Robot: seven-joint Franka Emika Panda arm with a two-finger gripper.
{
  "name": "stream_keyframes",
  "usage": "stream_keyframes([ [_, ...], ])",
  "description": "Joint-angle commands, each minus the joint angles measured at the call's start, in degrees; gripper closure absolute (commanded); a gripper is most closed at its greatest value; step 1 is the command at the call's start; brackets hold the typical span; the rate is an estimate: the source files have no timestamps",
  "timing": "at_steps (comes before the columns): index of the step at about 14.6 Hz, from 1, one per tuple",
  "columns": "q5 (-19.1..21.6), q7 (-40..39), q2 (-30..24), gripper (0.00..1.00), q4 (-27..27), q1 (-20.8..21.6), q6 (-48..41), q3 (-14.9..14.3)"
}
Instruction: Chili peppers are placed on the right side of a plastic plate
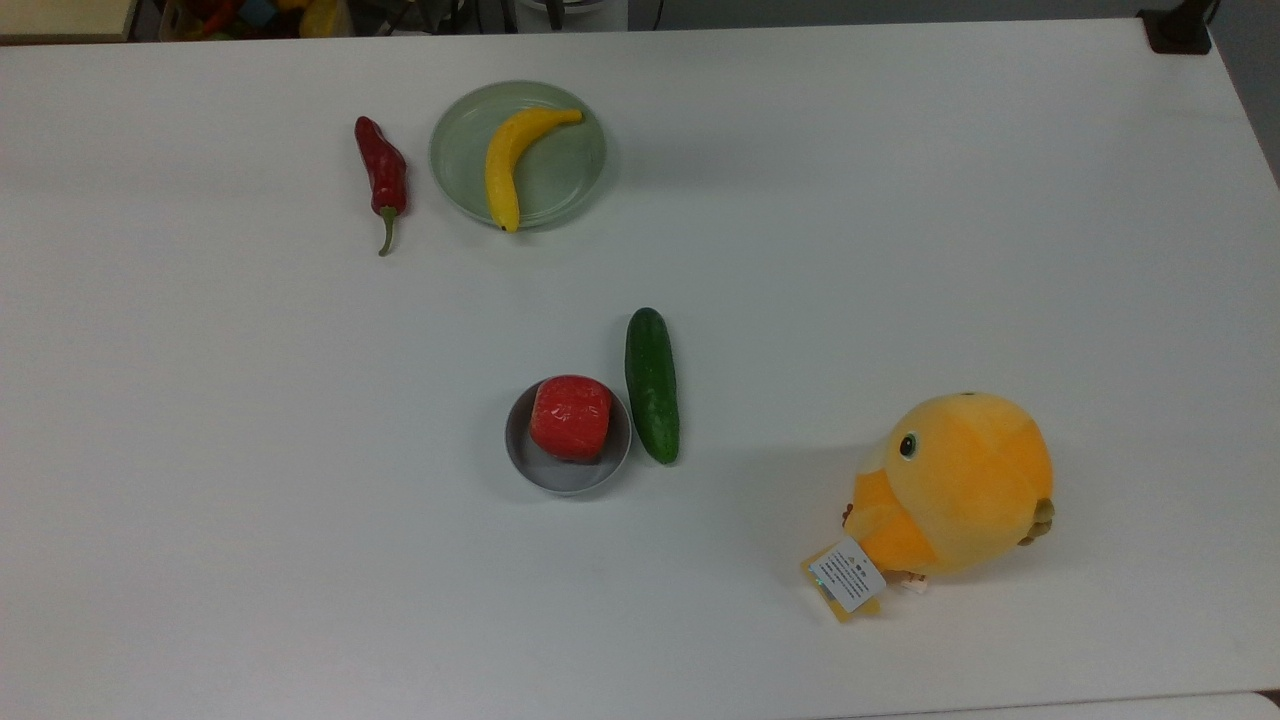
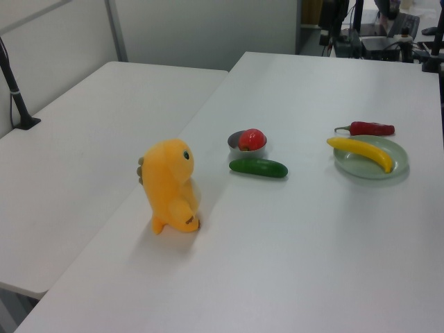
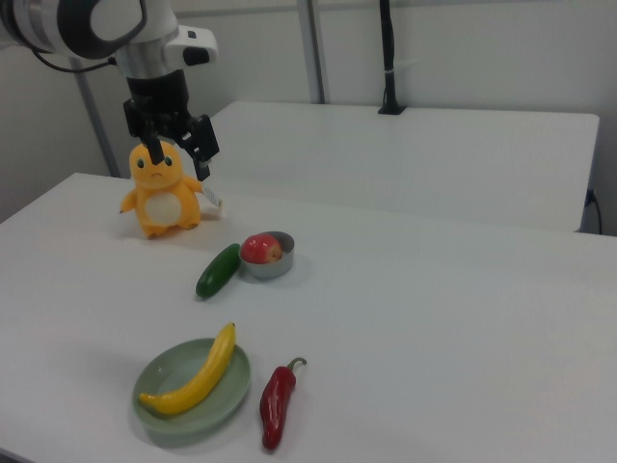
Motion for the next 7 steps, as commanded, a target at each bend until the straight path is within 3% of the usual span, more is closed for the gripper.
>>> stream_keyframes([
  [1, 1.0, -0.5, -2.1, 0.00, -2.7, -5.1, -0.6, 4.5],
  [7, 1.0, -0.7, -1.6, 0.00, -2.7, -6.1, -0.5, 5.8],
])
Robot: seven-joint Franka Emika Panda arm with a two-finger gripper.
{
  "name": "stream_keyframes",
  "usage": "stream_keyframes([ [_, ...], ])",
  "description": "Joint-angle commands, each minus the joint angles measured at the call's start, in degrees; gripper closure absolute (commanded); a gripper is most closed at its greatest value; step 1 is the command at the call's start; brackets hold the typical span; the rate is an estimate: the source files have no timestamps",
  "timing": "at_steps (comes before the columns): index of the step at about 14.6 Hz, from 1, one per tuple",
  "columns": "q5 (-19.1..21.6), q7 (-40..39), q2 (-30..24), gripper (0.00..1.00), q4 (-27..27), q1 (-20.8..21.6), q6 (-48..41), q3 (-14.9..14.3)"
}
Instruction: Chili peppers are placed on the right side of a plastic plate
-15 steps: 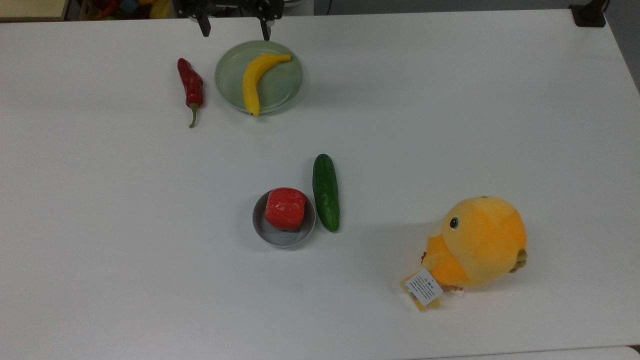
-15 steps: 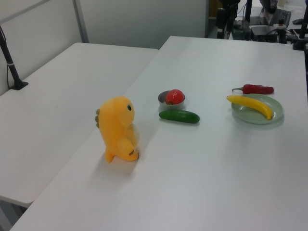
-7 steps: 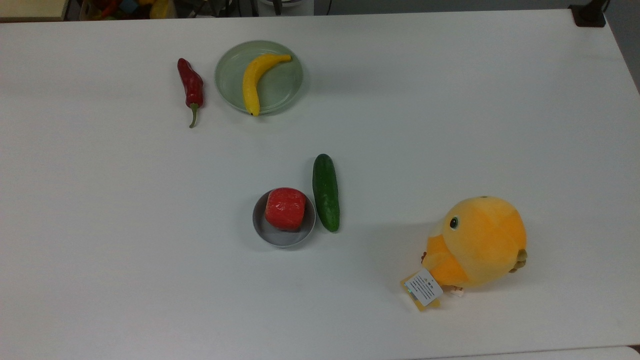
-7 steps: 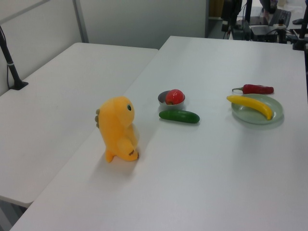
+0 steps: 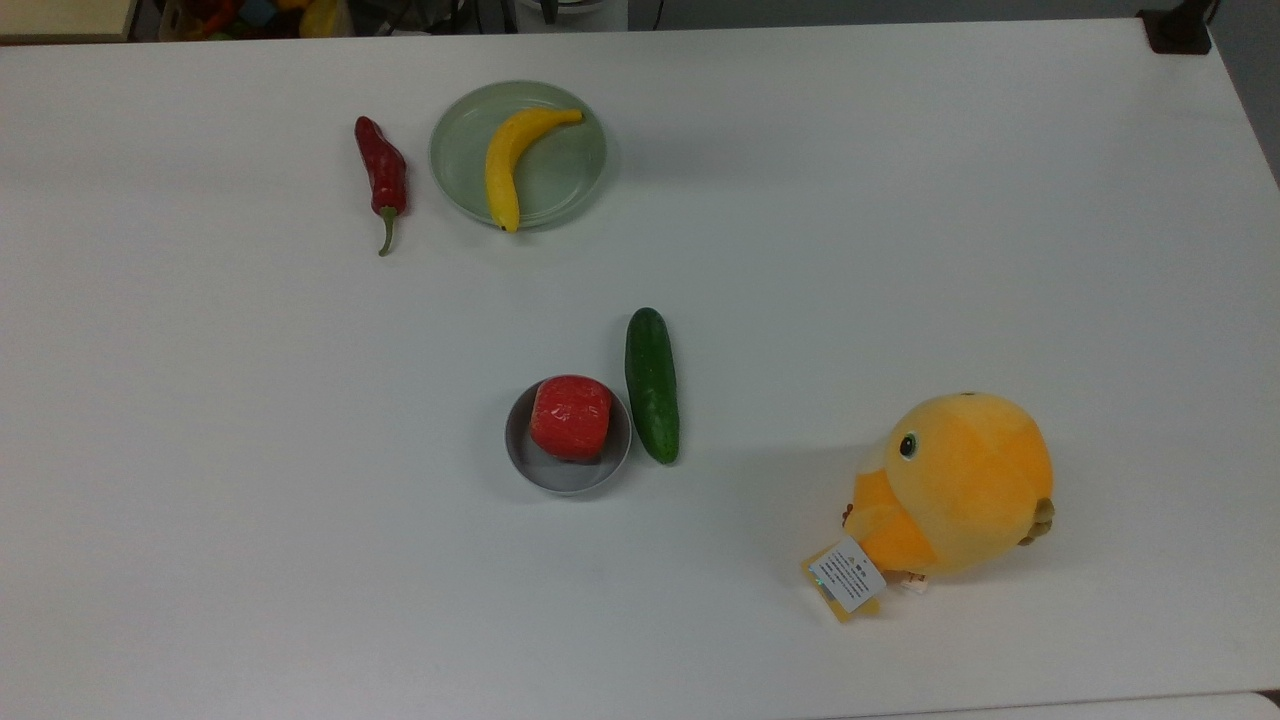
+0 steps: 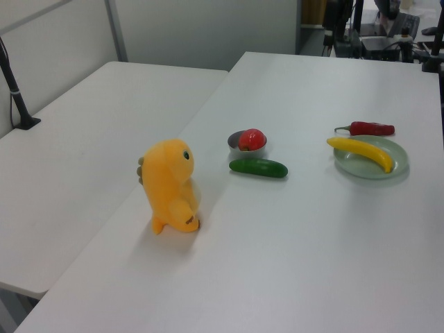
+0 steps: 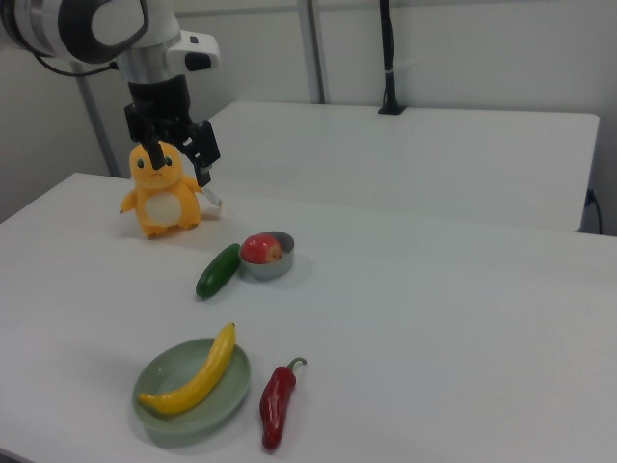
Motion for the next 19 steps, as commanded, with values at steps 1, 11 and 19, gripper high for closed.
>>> stream_keyframes([
  [1, 0.9, -0.7, -0.5, 0.00, -1.3, -2.0, -0.4, 2.6],
  [11, 0.0, -0.1, 0.0, 0.00, -2.1, -8.7, 1.7, 9.2],
  [19, -6.3, 0.3, 1.1, 0.00, -1.8, -8.9, 9.9, 9.3],
])
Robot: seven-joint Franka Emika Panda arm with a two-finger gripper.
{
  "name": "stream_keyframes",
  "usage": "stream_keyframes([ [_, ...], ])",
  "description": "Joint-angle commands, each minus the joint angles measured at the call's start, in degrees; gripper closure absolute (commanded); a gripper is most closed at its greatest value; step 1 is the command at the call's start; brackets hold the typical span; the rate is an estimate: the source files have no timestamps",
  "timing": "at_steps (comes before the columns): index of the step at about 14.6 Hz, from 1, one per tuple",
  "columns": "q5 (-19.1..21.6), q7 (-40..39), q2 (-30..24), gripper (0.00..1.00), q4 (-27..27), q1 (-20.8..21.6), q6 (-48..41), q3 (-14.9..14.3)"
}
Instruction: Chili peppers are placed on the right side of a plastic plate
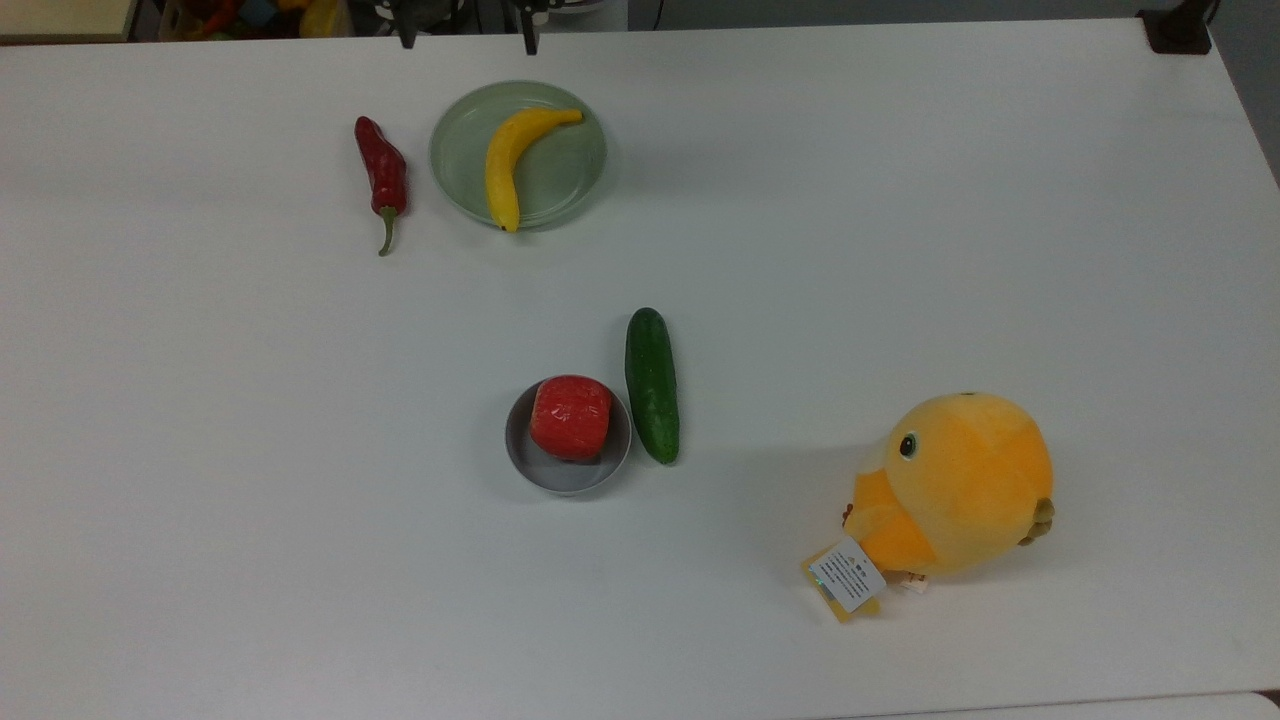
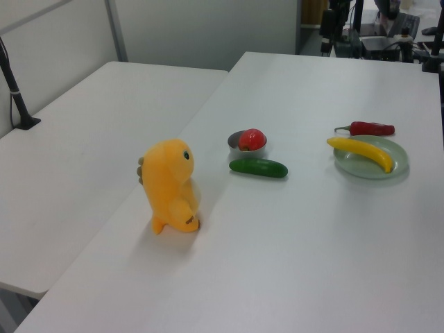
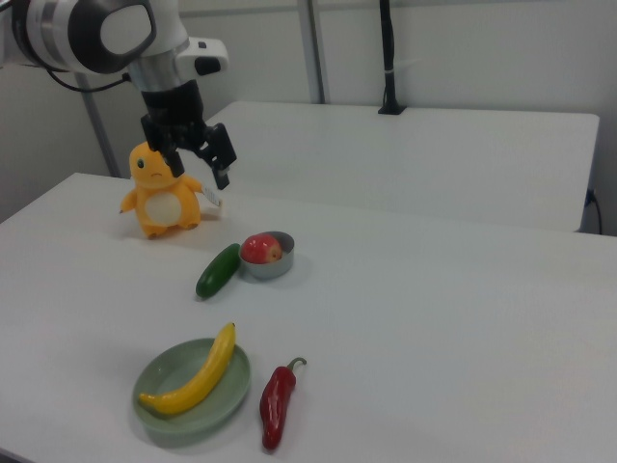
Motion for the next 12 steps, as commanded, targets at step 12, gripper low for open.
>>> stream_keyframes([
  [12, -1.3, 2.4, 0.3, 0.00, -1.1, -0.3, 4.3, 0.9],
])
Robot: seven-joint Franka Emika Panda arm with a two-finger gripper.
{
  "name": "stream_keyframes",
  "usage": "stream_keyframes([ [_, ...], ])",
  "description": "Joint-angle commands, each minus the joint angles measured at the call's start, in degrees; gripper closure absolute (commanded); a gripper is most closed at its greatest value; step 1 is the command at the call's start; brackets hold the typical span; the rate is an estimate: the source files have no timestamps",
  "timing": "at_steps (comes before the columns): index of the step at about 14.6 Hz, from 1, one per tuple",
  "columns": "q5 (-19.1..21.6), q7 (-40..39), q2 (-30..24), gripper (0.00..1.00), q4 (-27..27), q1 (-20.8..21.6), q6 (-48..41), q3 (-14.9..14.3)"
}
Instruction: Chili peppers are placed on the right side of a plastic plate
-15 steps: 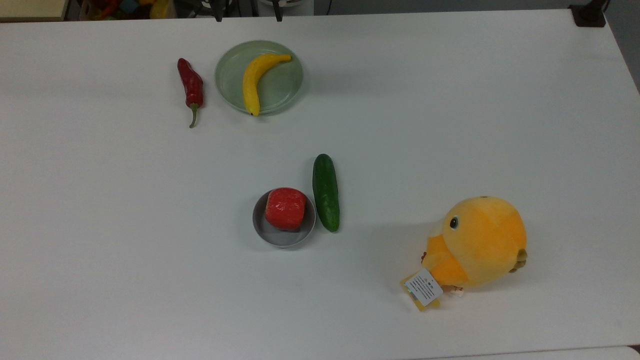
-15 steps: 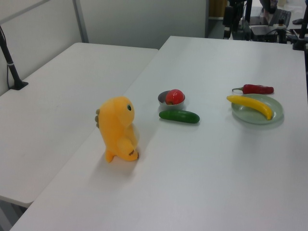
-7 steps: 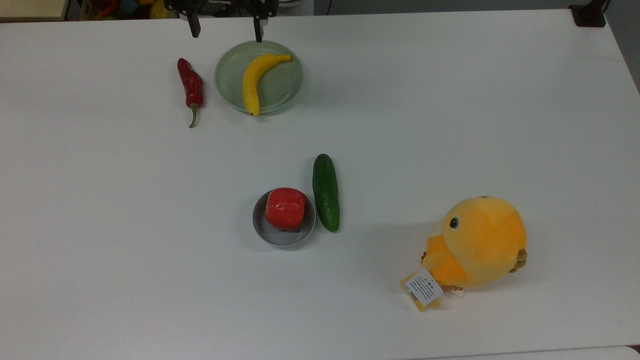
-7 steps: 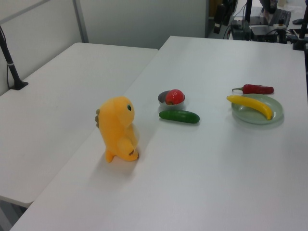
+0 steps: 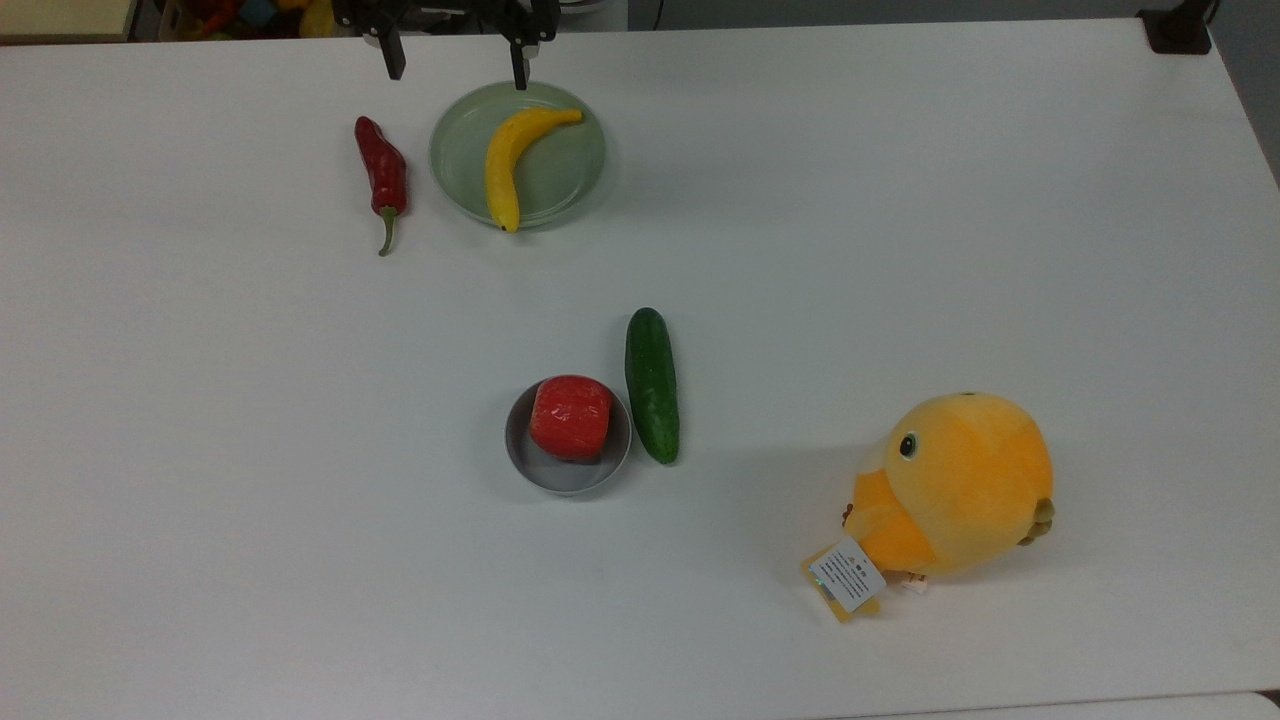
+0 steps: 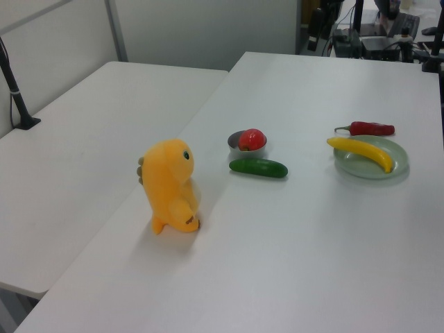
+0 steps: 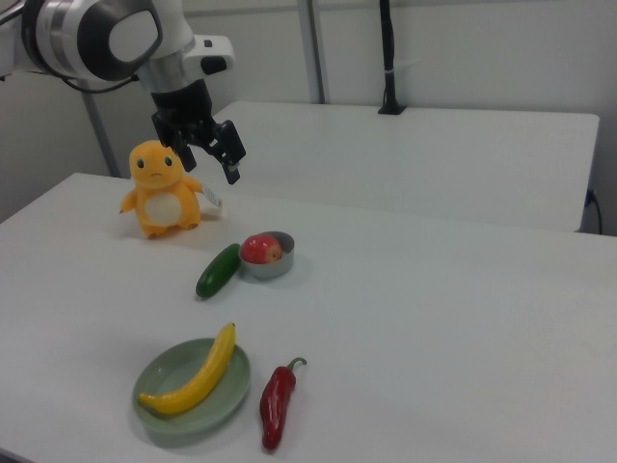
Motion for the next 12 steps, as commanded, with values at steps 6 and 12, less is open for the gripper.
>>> stream_keyframes([
  [6, -0.7, 1.0, -0.6, 0.00, -0.6, -0.3, -1.3, 0.8],
  [12, -0.6, 1.4, -0.5, 0.00, -0.6, -0.2, -1.4, 0.9],
])
